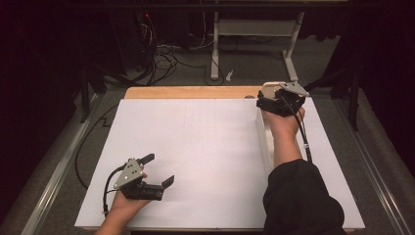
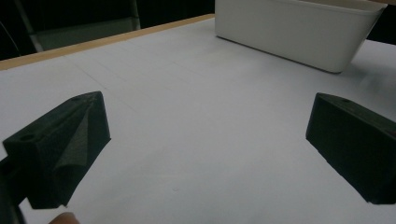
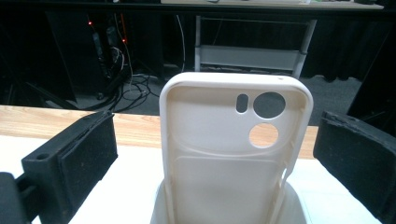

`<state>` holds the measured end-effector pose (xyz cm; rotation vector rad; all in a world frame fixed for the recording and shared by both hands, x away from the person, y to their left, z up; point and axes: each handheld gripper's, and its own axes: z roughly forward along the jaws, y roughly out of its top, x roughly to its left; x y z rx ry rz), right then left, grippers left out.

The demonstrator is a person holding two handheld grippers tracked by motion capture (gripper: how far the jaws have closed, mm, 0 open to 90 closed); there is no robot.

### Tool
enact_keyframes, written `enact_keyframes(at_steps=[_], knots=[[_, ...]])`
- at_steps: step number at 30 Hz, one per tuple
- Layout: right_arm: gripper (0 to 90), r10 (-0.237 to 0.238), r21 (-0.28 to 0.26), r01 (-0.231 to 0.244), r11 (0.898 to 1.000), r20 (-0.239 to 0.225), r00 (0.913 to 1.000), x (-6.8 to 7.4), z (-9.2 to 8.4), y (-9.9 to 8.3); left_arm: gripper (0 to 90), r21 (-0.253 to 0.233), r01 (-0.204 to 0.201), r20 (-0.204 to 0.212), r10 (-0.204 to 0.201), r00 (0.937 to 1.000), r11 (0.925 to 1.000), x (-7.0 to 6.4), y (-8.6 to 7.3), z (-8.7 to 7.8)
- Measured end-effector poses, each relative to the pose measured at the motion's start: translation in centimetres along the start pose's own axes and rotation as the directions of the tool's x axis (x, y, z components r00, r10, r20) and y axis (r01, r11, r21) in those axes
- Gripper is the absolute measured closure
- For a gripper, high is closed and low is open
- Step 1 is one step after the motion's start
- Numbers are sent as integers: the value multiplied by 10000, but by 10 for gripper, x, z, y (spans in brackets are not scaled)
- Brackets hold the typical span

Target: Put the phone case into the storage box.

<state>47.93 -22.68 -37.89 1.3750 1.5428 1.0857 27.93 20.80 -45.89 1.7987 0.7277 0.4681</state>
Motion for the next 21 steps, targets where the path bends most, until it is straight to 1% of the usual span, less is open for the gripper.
enact_keyframes(at_steps=[5,11,17,21], knots=[[1,39,12,-39,10000,-173,9998,-1,-9,-3,9,38,-22,-60,22,10000,10000,1,0,0],[1,-98,129,102,9999,-335,9994,-6,-22,-7,9,89,6,-222,-4,9998,10000,3,0,-1],[1,-27,80,32,10000,-589,9983,-10,-36,-6,8,149,4,-348,1,9994,9999,5,0,-1],[2,126,7,-125,9999,-764,9970,-12,-45,-6,7,197,68,-425,-60,9991,9998,6,0,-1]])
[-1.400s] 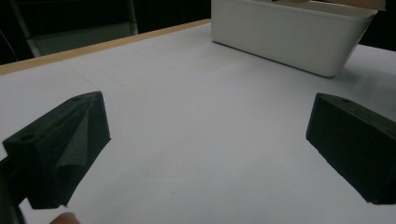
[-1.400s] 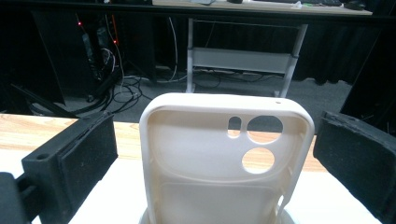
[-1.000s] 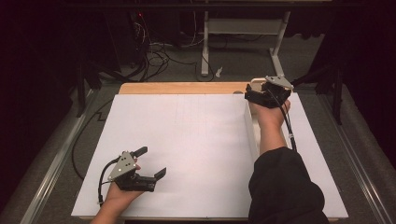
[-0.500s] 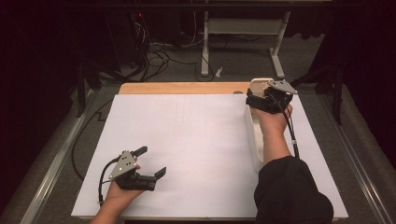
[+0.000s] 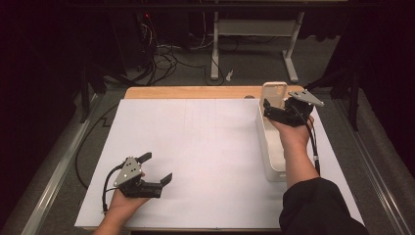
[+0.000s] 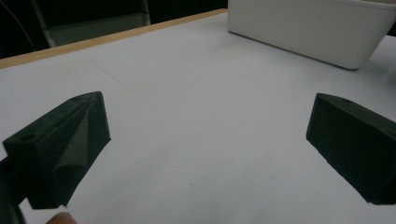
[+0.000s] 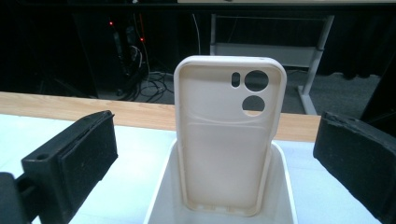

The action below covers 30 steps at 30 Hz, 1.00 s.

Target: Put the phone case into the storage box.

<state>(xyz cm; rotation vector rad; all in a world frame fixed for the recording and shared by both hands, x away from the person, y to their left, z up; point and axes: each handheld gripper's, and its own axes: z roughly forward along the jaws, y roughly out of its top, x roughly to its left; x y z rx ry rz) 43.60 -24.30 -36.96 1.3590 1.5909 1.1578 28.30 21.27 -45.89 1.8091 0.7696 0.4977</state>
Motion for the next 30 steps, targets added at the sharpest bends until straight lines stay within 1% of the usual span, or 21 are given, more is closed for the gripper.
enact_keyframes(at_steps=[3,5,7,10,15,19,21,23,25,27,30], knots=[[1,-37,-94,36,9999,-79,10000,0,-7,-1,7,5,22,-26,-22,10000,10000,0,0,0],[1,-30,58,31,10000,-213,9998,0,-11,-2,7,18,17,-32,-17,10000,10000,0,0,-1],[1,-37,77,39,10000,-274,9996,-1,-15,-3,7,41,-14,-32,14,10000,10000,0,0,-1],[2,-73,-34,71,10000,-361,9993,-3,-24,-3,7,112,11,-69,-10,10000,9999,0,0,0],[1,-68,-244,51,9997,-702,9975,-4,-40,-3,6,197,100,-98,-98,9999,9998,2,0,0],[1,-108,-334,77,9994,-958,9953,-4,-53,-2,5,215,107,-113,-105,9999,9997,2,0,0],[1,-110,-407,62,9992,-1178,9930,-4,-60,-2,5,217,112,-107,-110,9999,9997,2,0,-1],[1,-268,-470,209,9987,-1289,9913,-4,-68,-1,5,182,83,-86,-82,9999,9998,1,0,-2],[2,-238,-515,166,9985,-1421,9896,-4,-75,-1,5,152,91,-106,-90,9999,9998,1,1,-3],[1,-187,-578,96,9983,-1593,9870,-4,-83,-2,5,164,115,-143,-112,9998,9998,2,1,-3],[1,-292,-627,187,9979,-1710,9848,-5,-96,-6,5,152,129,-148,-127,9998,9998,2,1,-4]])
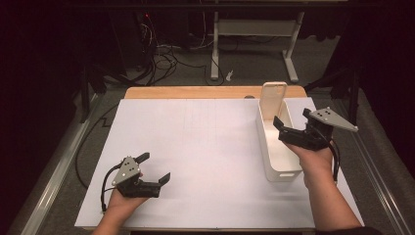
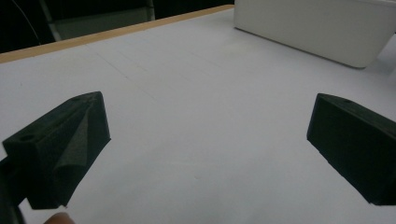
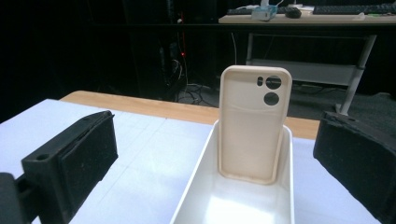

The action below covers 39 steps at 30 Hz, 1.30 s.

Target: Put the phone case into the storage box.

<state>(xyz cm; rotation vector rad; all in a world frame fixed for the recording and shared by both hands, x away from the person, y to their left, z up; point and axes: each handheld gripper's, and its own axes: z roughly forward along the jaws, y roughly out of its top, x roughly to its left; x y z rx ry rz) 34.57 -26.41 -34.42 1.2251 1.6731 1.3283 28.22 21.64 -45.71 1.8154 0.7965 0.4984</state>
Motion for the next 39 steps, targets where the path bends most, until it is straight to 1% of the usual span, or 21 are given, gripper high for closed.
enact_keyframes(at_steps=[3,8,13,17,19,22,25,26,29,30,32,34,37,39], knots=[[2,-114,47,114,9999,-121,9999,1,-12,-6,5,28,1,-8,-1,10000,10000,0,0,0],[2,-328,53,329,9994,-277,9991,1,-31,-20,5,34,18,-20,-17,10000,10000,0,0,0],[2,-480,-35,479,9988,-408,9980,1,-42,-32,5,8,50,-46,-50,10000,10000,0,0,0],[1,-784,-109,779,9969,-507,9956,2,-53,-45,5,-8,66,-64,-66,10000,10000,1,0,-1],[1,-805,-139,798,9967,-540,9953,0,-58,-50,5,-5,66,-65,-66,10000,10000,2,0,-1],[1,-687,-274,671,9974,-655,9955,-4,-67,-61,5,17,80,-49,-80,10000,10000,2,-1,0],[2,-767,-306,748,9967,-680,9947,-8,-75,-70,5,44,58,-49,-58,10000,10000,1,0,0],[2,-793,-335,771,9965,-723,9942,-9,-78,-75,5,70,62,-47,-62,10000,10000,0,0,1],[2,-674,-501,635,9967,-814,9944,-14,-88,-90,5,170,81,-89,-79,9999,9998,-1,-1,2],[2,-718,-471,679,9966,-855,9937,-14,-90,-94,5,171,100,-101,-98,9999,9998,-1,-1,2],[2,-836,-325,807,9962,-997,9915,-14,-92,-100,5,172,135,-115,-133,9998,9998,-3,0,3],[2,-904,-338,872,9956,-1093,9899,-13,-92,-101,5,244,123,-91,-120,9999,9996,-5,-1,5],[2,-814,-500,757,9959,-1229,9891,-13,-89,-98,5,366,15,-34,-14,10000,9993,-8,-1,8],[2,-758,-620,685,9957,-1232,9895,-12,-88,-95,5,367,-57,-23,58,10000,9993,-9,-1,8]])
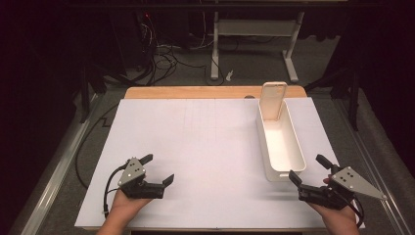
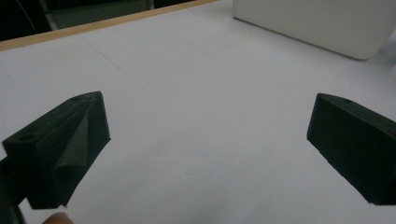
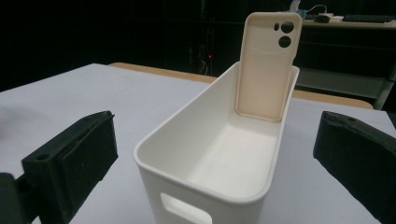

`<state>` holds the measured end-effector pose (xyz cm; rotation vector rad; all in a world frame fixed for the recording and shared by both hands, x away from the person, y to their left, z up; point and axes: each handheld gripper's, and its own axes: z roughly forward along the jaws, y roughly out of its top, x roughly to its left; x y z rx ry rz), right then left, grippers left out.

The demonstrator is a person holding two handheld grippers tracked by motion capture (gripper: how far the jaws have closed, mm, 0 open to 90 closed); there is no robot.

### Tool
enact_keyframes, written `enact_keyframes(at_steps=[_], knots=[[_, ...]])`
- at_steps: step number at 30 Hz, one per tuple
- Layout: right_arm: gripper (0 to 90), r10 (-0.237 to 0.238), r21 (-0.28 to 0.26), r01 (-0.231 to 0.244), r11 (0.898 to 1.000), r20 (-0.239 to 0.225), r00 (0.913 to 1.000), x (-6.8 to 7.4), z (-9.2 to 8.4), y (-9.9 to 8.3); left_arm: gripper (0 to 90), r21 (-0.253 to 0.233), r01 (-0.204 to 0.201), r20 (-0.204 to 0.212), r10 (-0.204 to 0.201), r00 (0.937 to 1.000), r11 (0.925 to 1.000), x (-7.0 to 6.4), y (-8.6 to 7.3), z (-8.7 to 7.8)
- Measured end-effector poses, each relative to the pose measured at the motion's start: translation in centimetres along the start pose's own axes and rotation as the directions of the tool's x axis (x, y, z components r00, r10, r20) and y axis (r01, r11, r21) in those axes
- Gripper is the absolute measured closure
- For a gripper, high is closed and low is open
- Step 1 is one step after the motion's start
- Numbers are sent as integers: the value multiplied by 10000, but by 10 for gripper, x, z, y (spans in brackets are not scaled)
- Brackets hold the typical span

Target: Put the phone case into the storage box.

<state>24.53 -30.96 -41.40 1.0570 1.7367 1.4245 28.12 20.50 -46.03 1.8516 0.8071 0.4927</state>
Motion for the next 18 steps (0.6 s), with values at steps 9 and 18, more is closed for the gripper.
enact_keyframes(at_steps=[9,18], knots=[[2,293,-397,-293,9988,-16,9996,0,10,9,3,-167,100,-73,-101,9999,9998,4,0,-6],[2,53,-195,-52,9998,64,10000,5,6,2,2,-199,83,-37,-84,10000,9998,4,2,-6]])
